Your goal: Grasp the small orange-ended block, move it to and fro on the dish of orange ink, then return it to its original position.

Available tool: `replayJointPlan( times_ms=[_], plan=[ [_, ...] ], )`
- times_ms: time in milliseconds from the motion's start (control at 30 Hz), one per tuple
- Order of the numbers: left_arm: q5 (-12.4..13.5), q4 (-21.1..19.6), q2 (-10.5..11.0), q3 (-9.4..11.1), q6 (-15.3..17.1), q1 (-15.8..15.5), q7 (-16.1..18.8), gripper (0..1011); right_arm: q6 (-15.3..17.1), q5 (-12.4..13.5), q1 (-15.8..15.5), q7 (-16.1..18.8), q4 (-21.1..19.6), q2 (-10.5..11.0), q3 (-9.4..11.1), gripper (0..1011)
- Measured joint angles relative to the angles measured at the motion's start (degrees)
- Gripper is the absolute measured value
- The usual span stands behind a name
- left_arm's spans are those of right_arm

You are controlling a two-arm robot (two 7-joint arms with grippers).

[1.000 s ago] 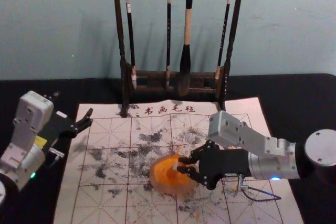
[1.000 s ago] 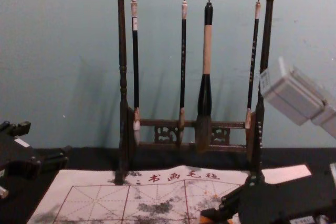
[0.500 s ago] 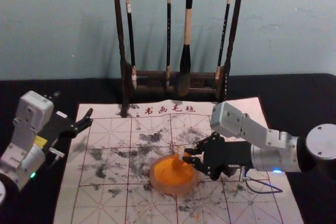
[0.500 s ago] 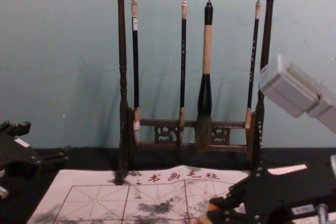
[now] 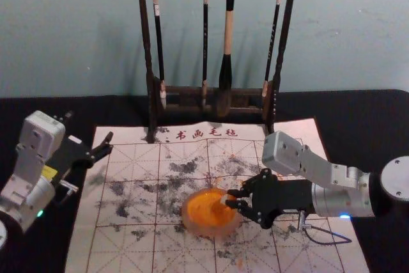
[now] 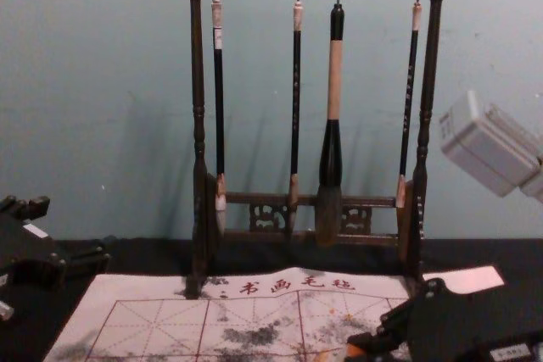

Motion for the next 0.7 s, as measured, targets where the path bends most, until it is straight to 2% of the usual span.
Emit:
replayJointPlan(
  times_ms=[500,700],
  plan=[
    [0.0,0.0,0.0,0.0,0.0,0.0,0.0,1001,-0.3,1.6,-0.7,0.2,-1.7,0.7,0.3,101],
    [0.0,0.0,0.0,0.0,0.0,0.0,0.0,1002,-0.3,2.0,-1.0,-0.3,-2.8,1.7,1.0,101]
  ],
)
